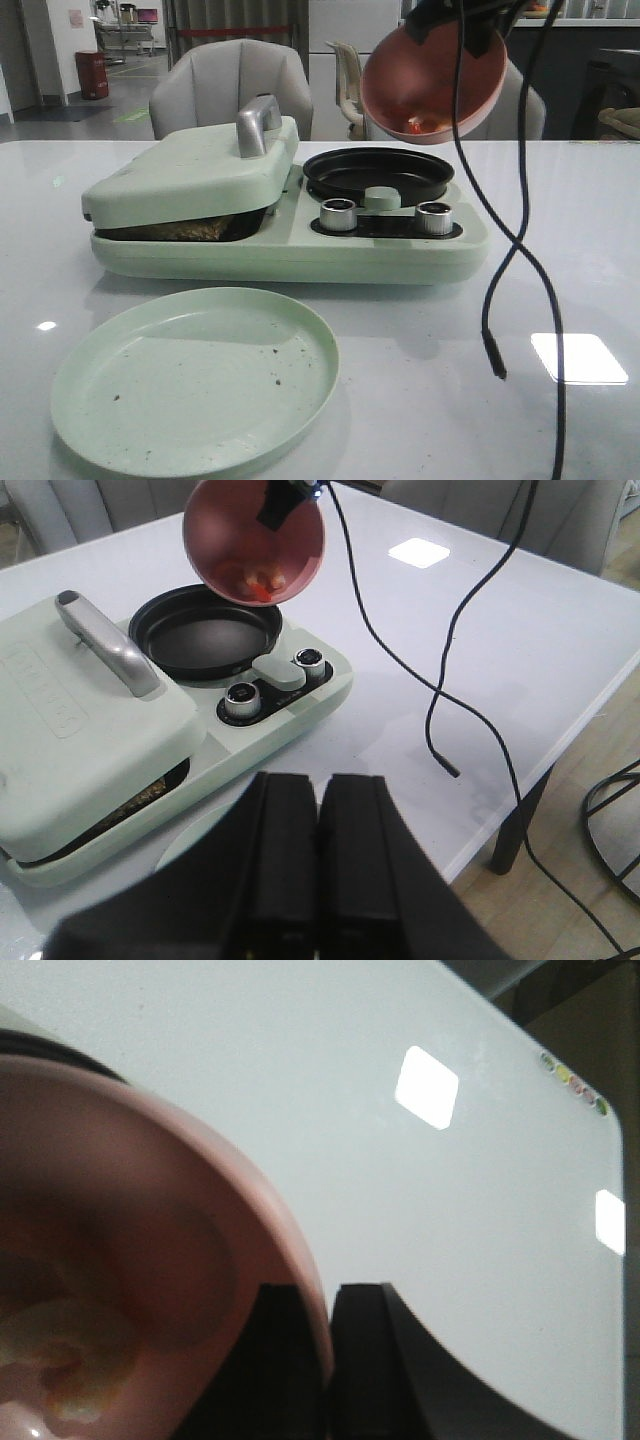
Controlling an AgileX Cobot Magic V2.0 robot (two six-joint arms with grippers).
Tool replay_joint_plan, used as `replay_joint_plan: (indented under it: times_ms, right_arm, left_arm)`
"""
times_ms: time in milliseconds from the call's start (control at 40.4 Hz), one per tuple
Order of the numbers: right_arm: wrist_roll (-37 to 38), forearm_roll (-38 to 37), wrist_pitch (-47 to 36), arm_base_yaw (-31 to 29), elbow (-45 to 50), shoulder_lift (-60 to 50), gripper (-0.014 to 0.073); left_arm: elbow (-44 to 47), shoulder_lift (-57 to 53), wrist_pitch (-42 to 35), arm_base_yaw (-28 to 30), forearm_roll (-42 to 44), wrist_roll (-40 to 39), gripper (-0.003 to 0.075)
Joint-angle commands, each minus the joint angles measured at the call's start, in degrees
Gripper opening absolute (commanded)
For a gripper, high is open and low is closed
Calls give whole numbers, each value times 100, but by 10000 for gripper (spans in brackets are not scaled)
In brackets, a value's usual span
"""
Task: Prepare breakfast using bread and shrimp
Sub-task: 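Lift the pink bowl and carry it toward the round black pan, then tilt the pink bowl over the black pan to pour the shrimp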
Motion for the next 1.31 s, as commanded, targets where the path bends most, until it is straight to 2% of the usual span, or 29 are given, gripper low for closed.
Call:
replay_joint_plan:
  times_ms: [0,322,569,718,1287]
  right_arm:
    - [245,-933,-94,140,-456,-133,43]
    - [1025,-3030,533,612,-781,332,43]
    - [1309,-4582,854,941,-781,434,43]
    - [1482,-5768,1194,1057,-781,454,43]
    - [1476,-5767,1181,1049,-985,826,43]
  left_arm:
    - [-171,-12,-393,-32,-148,2,101]
    - [-171,-12,-393,-32,-148,2,101]
    - [-171,-12,-393,-32,-148,2,101]
    - [-171,-12,-393,-32,-148,2,101]
    - [-171,-12,-403,-32,-148,2,101]
